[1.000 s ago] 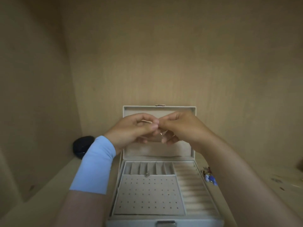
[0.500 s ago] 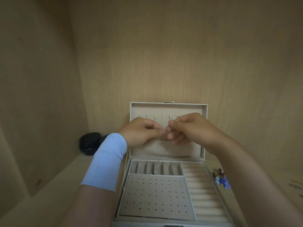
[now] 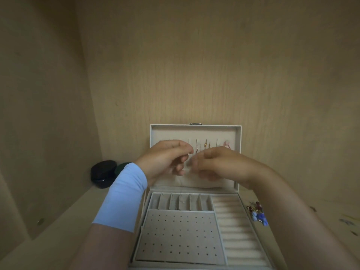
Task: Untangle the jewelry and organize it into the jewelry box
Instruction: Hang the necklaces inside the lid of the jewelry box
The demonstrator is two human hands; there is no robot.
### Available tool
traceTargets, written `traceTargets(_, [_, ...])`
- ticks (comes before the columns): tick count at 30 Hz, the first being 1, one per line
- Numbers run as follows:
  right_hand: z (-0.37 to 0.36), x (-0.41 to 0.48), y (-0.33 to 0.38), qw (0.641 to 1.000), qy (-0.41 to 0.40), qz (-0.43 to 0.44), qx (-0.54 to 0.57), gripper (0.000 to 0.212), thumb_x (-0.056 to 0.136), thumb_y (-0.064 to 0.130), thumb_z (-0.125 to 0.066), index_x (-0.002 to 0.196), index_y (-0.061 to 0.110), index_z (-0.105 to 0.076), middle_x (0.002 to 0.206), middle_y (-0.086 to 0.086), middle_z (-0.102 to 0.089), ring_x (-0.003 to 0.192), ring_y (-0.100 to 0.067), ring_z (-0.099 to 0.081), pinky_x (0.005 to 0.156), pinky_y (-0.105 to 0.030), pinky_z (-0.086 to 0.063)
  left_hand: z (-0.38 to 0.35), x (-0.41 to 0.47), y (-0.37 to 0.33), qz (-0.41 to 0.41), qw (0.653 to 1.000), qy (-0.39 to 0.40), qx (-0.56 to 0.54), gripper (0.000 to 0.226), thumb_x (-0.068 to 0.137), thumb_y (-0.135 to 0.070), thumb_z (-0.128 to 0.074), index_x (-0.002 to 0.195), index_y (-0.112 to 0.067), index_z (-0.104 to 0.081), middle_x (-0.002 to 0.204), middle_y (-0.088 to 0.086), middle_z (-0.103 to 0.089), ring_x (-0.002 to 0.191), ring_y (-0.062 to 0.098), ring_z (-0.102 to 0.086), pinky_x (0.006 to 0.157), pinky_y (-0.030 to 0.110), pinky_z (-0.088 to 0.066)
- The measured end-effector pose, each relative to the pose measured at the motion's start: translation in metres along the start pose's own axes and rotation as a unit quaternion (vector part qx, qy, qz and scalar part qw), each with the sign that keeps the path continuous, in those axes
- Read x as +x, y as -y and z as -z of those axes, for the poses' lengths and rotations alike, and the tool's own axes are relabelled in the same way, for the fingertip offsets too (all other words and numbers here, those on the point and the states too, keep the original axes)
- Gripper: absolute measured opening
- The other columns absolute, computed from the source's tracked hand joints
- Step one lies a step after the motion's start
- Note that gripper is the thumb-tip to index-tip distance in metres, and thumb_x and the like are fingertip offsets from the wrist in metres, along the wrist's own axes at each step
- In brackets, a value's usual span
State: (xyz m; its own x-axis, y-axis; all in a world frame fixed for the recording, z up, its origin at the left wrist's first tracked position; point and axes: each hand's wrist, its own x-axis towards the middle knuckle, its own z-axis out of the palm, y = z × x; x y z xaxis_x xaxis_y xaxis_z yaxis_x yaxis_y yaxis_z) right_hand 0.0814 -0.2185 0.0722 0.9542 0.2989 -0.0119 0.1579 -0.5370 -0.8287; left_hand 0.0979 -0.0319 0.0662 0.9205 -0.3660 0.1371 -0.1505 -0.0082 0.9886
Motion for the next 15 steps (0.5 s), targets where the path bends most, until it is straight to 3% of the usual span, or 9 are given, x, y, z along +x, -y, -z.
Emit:
traceTargets(3, [-0.011, 0.005, 0.004, 0.993, 0.028, 0.063, 0.094, 0.021, 0.096, 0.020, -0.062, 0.115, 0.018, -0.071, 0.107, -0.001, -0.076, 0.104, -0.017, -0.071, 0.096, -0.036, -0.052, 0.000, -0.003, -0.005, -0.028, 0.998, -0.024, 0.045, 0.020, 0.097, -0.016, -0.056, 0.079, -0.012, -0.063, 0.061, -0.001, -0.049, 0.053, 0.014, -0.042, 0.052, 0.025, -0.043])
traceTargets(5, [-0.015, 0.006, 0.004, 0.981, 0.027, 0.083, 0.174, 0.019, 0.098, 0.015, -0.059, 0.110, 0.006, -0.071, 0.087, -0.007, -0.075, 0.085, -0.021, -0.072, 0.087, -0.033, -0.057, 0.001, -0.005, -0.008, -0.040, 0.996, -0.044, 0.065, 0.019, 0.097, -0.016, -0.056, 0.080, -0.011, -0.063, 0.058, -0.002, -0.050, 0.053, 0.014, -0.042, 0.049, 0.021, -0.042])
traceTargets(8, [-0.015, 0.007, 0.004, 0.979, -0.045, 0.071, 0.184, 0.013, 0.098, 0.013, -0.061, 0.097, 0.006, -0.073, 0.061, -0.004, -0.058, 0.055, -0.018, -0.057, 0.070, -0.034, -0.056, 0.004, -0.003, -0.008, -0.049, 0.993, -0.082, 0.072, 0.013, 0.095, -0.017, -0.060, 0.084, -0.011, -0.065, 0.059, -0.001, -0.050, 0.051, 0.014, -0.043, 0.051, 0.024, -0.044])
traceTargets(11, [-0.011, 0.008, 0.004, 0.975, -0.108, 0.055, 0.188, 0.013, 0.095, 0.017, -0.066, 0.094, 0.005, -0.073, 0.058, -0.002, -0.054, 0.049, -0.017, -0.050, 0.065, -0.037, -0.057, 0.007, 0.006, -0.001, -0.054, 0.975, -0.147, 0.156, 0.012, 0.091, -0.023, -0.065, 0.082, -0.015, -0.067, 0.061, -0.005, -0.054, 0.052, 0.011, -0.047, 0.055, 0.024, -0.043])
traceTargets(15, [-0.013, 0.014, 0.002, 0.961, -0.216, 0.058, 0.160, 0.015, 0.092, 0.019, -0.070, 0.087, 0.005, -0.073, 0.055, -0.003, -0.057, 0.046, -0.018, -0.052, 0.058, -0.037, -0.057, 0.004, 0.014, 0.009, -0.071, 0.944, -0.221, 0.236, 0.015, 0.088, -0.030, -0.067, 0.075, -0.022, -0.065, 0.081, -0.009, -0.065, 0.071, 0.005, -0.056, 0.064, 0.018, -0.042])
